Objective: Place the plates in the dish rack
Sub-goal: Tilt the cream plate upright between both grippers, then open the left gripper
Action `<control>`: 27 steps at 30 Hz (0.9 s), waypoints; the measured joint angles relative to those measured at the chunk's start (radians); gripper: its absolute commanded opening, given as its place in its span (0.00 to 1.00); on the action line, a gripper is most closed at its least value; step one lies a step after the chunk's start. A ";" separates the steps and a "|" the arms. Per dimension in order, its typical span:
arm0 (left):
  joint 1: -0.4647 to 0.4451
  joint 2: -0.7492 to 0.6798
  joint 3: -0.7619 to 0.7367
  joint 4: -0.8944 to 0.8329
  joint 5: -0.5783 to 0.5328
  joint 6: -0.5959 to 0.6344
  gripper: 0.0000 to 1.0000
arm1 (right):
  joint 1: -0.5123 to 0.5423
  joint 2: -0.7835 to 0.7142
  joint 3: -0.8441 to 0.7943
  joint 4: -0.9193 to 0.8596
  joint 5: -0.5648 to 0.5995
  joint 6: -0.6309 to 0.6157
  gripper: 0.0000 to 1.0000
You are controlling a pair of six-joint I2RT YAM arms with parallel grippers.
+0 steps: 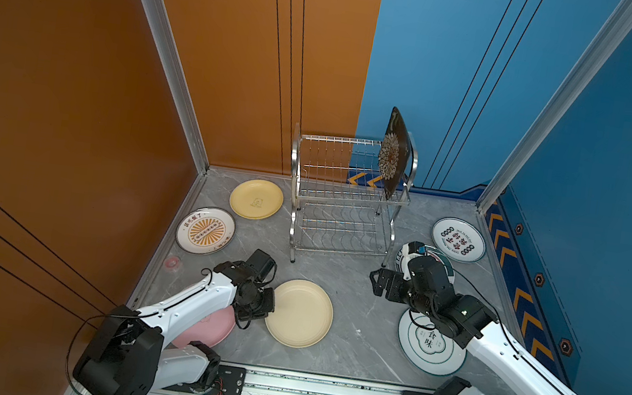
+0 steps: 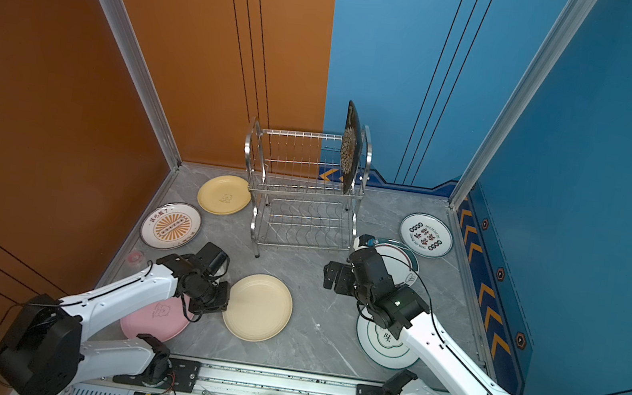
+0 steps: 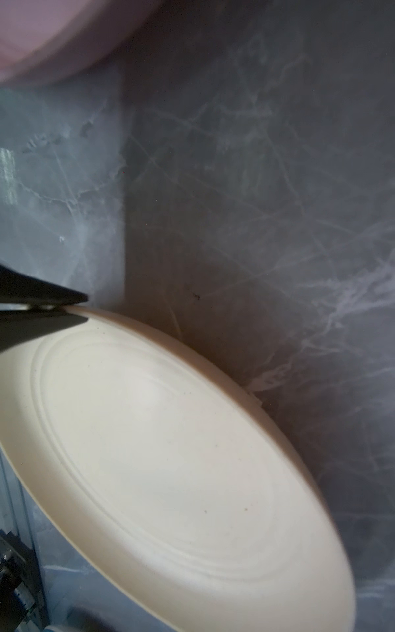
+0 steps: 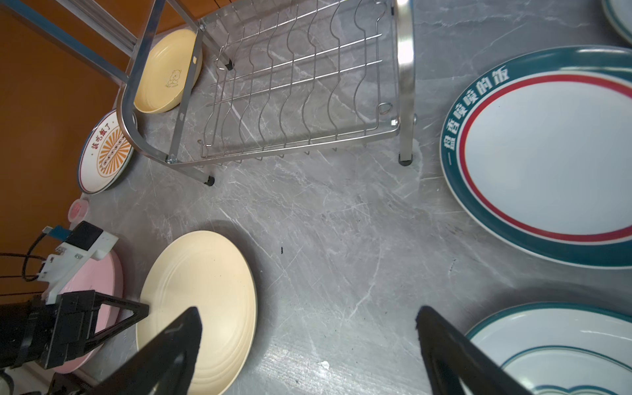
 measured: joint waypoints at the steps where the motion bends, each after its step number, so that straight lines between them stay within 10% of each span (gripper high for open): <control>1: -0.006 -0.014 0.004 -0.003 0.008 0.000 0.00 | -0.004 0.010 -0.005 0.011 -0.026 0.000 0.99; 14: -0.034 -0.076 0.169 -0.007 0.090 0.002 0.00 | -0.015 0.190 -0.016 0.172 -0.454 0.004 0.96; 27: -0.040 -0.039 0.257 -0.006 0.129 0.016 0.00 | -0.043 0.265 -0.016 0.276 -0.628 0.051 0.65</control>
